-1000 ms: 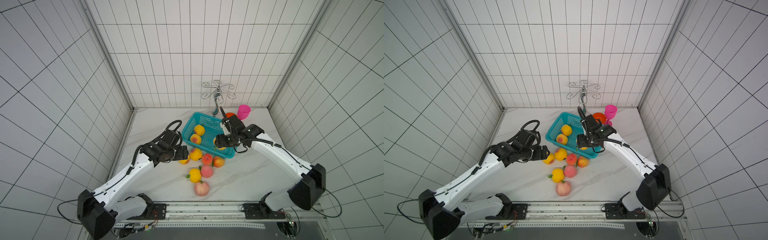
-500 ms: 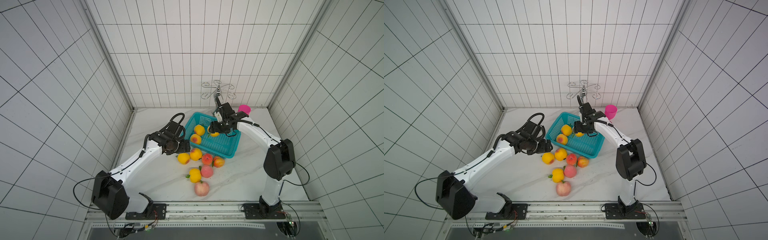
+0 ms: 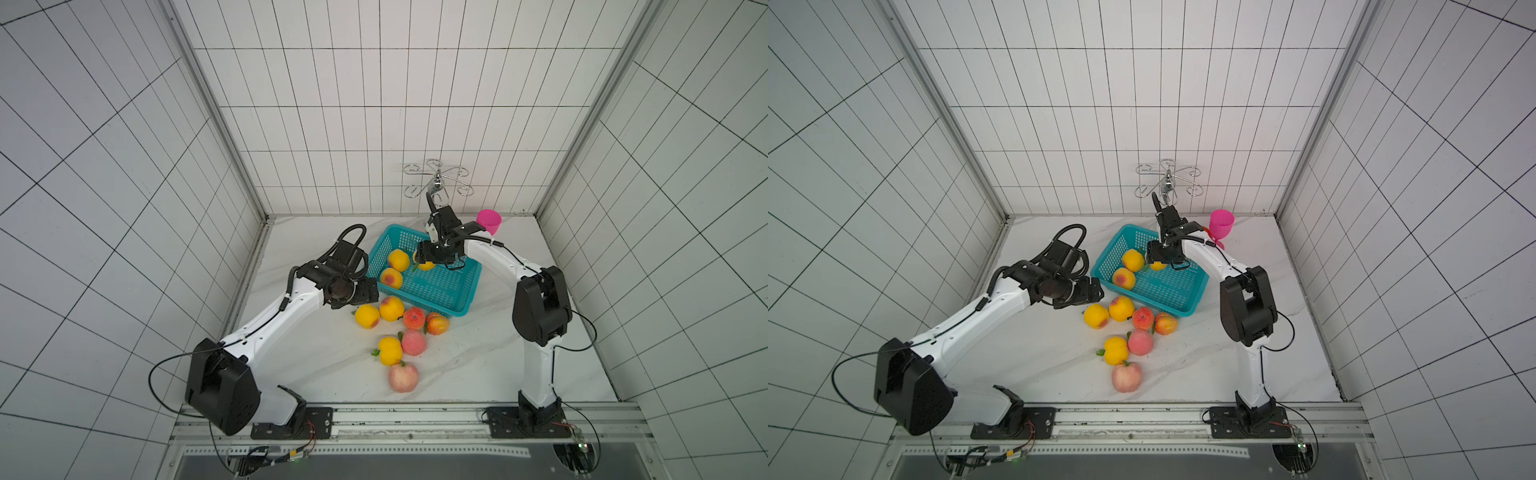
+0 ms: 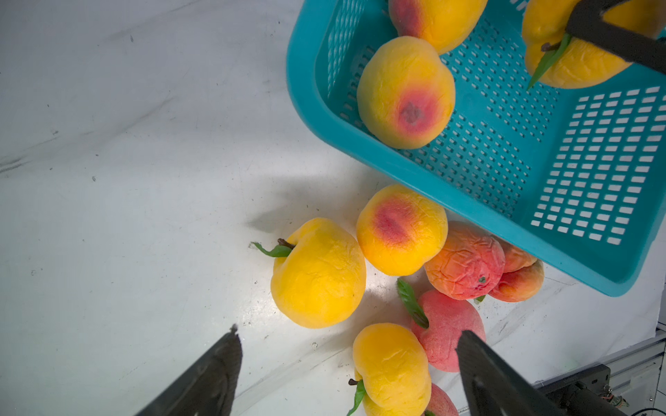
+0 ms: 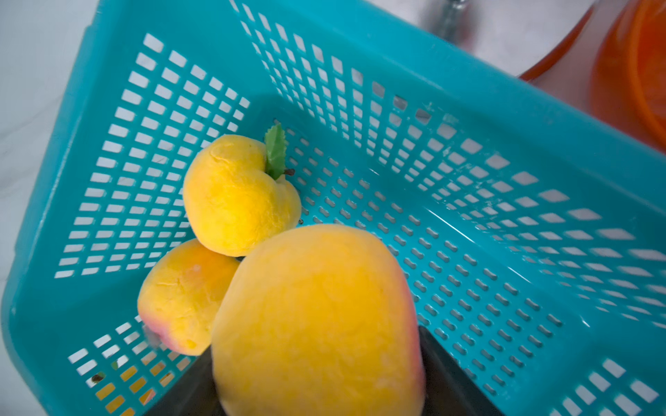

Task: Put the peaches into the basket
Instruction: Place the peach in the basket.

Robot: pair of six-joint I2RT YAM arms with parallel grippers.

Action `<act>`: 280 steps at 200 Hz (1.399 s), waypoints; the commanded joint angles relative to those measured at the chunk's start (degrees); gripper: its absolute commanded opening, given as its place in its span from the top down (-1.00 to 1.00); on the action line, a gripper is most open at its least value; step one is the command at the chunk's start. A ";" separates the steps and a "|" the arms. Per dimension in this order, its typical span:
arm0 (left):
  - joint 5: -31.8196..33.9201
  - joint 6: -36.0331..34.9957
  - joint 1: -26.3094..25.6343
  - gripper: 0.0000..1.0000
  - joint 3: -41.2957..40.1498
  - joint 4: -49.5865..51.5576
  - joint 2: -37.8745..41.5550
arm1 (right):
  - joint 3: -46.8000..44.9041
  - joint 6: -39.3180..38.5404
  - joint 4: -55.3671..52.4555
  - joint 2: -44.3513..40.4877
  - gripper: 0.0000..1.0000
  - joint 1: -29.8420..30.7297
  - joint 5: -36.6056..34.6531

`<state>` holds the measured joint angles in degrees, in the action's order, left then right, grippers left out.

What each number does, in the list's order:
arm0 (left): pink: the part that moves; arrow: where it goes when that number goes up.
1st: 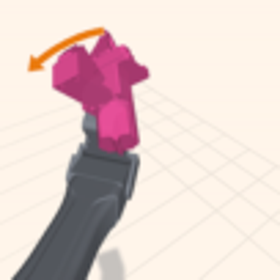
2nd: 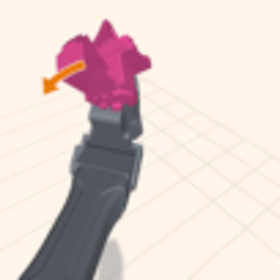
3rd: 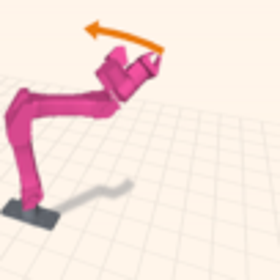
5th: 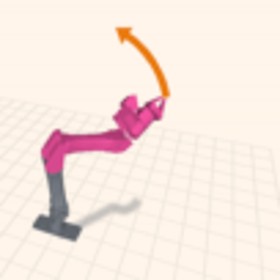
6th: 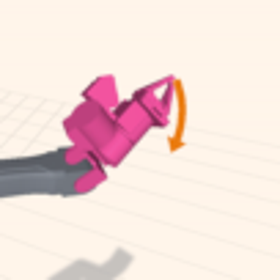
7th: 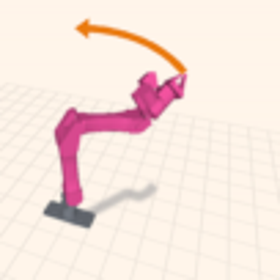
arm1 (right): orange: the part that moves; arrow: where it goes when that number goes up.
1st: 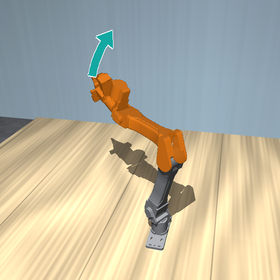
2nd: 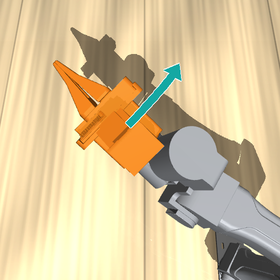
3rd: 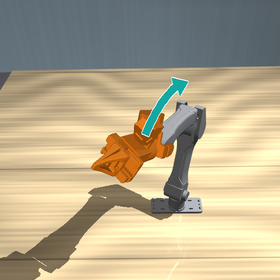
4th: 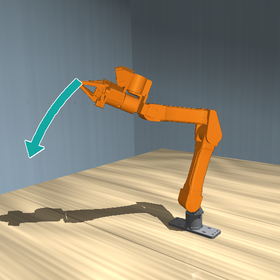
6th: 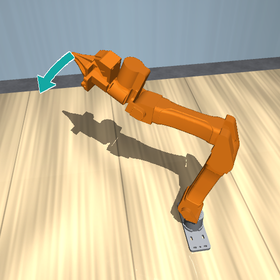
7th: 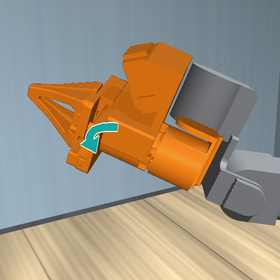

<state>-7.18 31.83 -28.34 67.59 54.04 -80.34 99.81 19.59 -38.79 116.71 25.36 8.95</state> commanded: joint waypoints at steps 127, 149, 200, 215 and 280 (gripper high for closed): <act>0.49 0.63 0.33 -0.83 1.32 0.60 -0.24 | 3.78 -1.79 1.87 5.89 -0.47 -0.67 -1.05; 0.56 1.04 0.31 -0.83 0.94 0.71 0.34 | 3.32 -1.93 1.87 5.99 -0.58 -0.69 -0.71; 0.96 2.14 0.35 -0.83 0.10 0.89 1.79 | 2.93 -2.19 1.96 5.75 -0.71 -0.62 -0.25; 1.07 2.42 0.34 -0.83 0.04 0.94 1.95 | 2.95 -2.28 2.01 5.43 -0.72 -0.59 -0.27; 0.64 3.45 0.34 -0.83 -0.55 0.90 3.41 | 2.61 -3.51 2.10 2.00 -0.78 0.29 -0.66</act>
<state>-7.11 34.48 -28.32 68.14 55.00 -78.78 100.88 17.47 -36.93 121.60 25.17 8.47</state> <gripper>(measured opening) 0.915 0.882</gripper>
